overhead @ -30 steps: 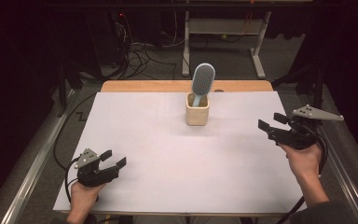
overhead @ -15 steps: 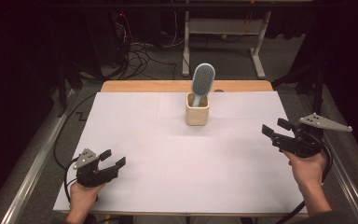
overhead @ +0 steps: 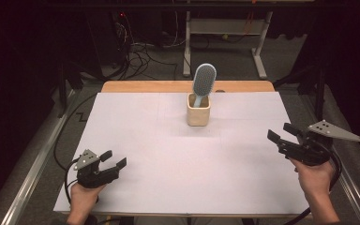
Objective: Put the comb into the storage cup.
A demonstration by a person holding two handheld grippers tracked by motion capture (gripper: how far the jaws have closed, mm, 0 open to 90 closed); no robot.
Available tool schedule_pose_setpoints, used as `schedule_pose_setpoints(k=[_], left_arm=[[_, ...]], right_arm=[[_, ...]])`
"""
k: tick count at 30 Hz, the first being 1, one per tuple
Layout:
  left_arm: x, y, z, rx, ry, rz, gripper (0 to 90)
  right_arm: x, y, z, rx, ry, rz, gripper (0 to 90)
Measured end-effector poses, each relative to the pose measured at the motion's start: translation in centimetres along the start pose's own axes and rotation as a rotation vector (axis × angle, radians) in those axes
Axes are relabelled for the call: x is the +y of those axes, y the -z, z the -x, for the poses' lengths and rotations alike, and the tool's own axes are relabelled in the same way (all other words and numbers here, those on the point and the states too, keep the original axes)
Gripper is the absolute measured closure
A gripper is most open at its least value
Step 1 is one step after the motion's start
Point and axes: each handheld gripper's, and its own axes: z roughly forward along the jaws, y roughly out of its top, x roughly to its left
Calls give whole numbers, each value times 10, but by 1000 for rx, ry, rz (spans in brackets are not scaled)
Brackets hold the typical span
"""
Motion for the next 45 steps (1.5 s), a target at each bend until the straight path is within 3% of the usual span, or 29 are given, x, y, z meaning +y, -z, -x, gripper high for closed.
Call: schedule_pose_setpoints(k=[26,45], left_arm=[[0,-1,1,-4,1,-1,311],[0,-2,2,-3,-2,-2,311]], right_arm=[[-31,15,-2,18,-24,24,320],[-53,28,2,3,-53,27,315]])
